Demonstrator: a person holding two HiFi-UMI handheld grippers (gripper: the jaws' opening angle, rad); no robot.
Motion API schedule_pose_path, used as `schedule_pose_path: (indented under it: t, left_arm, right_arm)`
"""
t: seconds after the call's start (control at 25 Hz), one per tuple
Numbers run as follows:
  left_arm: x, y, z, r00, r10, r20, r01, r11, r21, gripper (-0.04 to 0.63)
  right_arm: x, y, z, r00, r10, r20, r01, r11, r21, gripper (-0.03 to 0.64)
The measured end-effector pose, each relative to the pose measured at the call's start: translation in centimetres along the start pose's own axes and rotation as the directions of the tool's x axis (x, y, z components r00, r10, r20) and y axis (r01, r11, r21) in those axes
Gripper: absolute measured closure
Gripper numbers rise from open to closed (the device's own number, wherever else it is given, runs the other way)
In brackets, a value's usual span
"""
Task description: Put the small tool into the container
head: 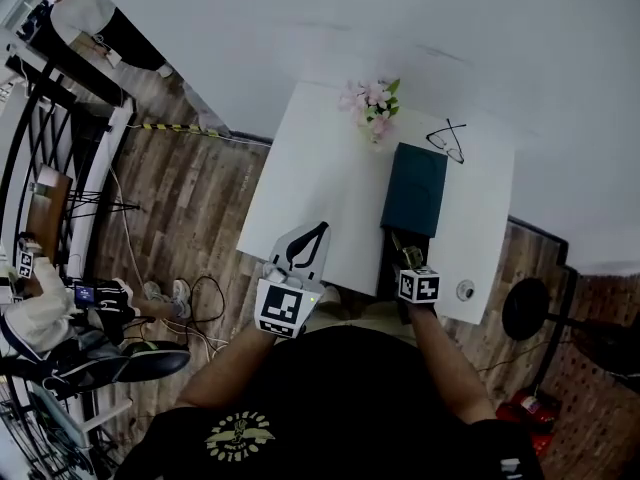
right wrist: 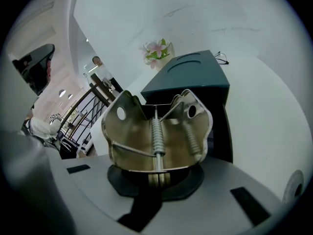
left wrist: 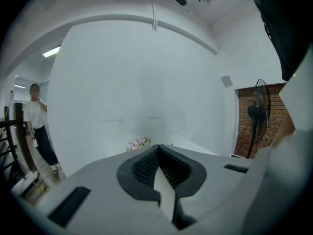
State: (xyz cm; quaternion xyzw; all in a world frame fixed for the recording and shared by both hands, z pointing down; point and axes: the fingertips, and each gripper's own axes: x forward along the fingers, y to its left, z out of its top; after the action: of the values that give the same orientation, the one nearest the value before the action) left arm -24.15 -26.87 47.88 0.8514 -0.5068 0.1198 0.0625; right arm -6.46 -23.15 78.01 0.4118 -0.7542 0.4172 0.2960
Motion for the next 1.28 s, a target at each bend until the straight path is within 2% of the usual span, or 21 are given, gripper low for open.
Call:
schedule_pose_path:
  t: [0.2,0.36,0.44,0.52,0.64,0.8,0.92,1.04,1.28]
  left_arm:
    - [-0.6,0.1,0.3,0.999,0.041,-0.012,-0.041,0.999,-0.011,0.589]
    - [-0.6,-0.3,0.4,0.999,0.051,-0.010,-0.052,0.998,-0.021,0.589]
    - [-0.7,-0.7,0.4,0.999,0.049,-0.007,-0.049,0.998,-0.026,0.589]
    - [-0.8,-0.9,0.3,0.999,0.042,-0.004,-0.043,0.999,-0.032,0.589]
    - [-0.8,-1.0,0.4,1.000,0.027,0.004,-0.027,0.999,-0.035,0.589]
    - [-0.3,-1.2,0.8,1.000,0.001,0.017,0.000,0.999,-0.034,0.589]
    - [0.3,-1.3,0.9,0.999,-0.026,0.023,0.026,0.999,-0.029,0.589]
    - [1.2,-1.7,1.3,0.998,-0.056,0.032,0.057,0.998,-0.025,0.589]
    - [2.2,-3.6,1.9,0.991,-0.123,0.048,0.124,0.992,-0.013,0.589]
  right_arm:
    - [0.9,0.3,-0.3,0.999,0.004,-0.046,-0.004,1.000,-0.015,0.575]
    - [0.9,0.6,-0.1,0.998,0.045,-0.053,-0.046,0.999,-0.003,0.567]
    - [0.7,1.3,0.0,0.995,0.090,-0.052,-0.089,0.996,0.011,0.476]
    - [0.3,1.7,-0.2,0.992,0.115,-0.052,-0.113,0.993,0.032,0.449]
    - [-0.3,1.9,-0.3,0.991,0.127,-0.046,-0.123,0.990,0.069,0.405]
    - [-1.4,2.2,-0.6,0.993,0.107,-0.044,-0.104,0.992,0.073,0.396]
    - [-2.4,2.6,-0.2,0.995,0.104,-0.008,-0.104,0.993,0.052,0.334]
    - [-3.3,2.4,0.7,0.996,0.091,0.025,-0.092,0.996,0.020,0.327]
    - [-6.2,1.6,2.1,0.993,0.052,0.104,-0.057,0.997,0.043,0.325]
